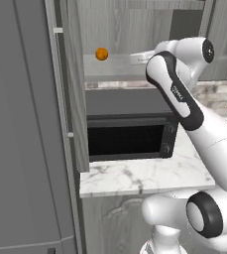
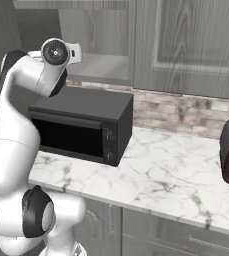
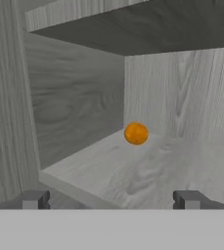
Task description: Pick the oranges from the cabinet and place them in one bowl. Pick the avocado from the sink and place it in the other bowl.
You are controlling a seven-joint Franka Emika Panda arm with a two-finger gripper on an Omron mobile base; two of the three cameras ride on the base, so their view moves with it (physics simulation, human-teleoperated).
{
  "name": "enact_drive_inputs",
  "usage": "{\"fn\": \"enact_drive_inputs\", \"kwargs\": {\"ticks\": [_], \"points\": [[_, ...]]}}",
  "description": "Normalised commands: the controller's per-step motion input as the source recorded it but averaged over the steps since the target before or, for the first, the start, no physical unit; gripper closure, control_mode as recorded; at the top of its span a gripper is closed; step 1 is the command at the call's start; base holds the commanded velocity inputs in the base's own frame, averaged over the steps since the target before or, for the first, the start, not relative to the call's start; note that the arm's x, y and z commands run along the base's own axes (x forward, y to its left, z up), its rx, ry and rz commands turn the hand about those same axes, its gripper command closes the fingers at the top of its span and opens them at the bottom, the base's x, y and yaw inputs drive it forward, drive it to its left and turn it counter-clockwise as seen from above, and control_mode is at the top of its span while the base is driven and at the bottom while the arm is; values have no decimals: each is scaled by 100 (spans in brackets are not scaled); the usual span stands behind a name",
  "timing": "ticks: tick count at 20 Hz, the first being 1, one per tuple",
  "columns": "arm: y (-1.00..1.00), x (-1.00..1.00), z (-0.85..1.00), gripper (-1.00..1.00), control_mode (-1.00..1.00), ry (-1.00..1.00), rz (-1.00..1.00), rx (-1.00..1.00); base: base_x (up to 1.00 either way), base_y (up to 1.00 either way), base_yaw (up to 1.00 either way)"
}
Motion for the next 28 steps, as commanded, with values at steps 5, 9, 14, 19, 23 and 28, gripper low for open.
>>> {"fn": "enact_drive_inputs", "kwargs": {"ticks": [5,9,14,19,23,28], "points": [[7,35,0,-100,-100,0,0,0,0,0,0],[3,33,0,-100,-100,2,0,0,0,0,0],[5,35,0,-100,-100,4,0,0,0,0,0],[8,33,0,-100,-100,1,0,0,0,0,0],[11,29,0,-100,-100,0,0,0,0,0,0],[11,32,0,-100,-100,0,0,0,0,0,0]]}}
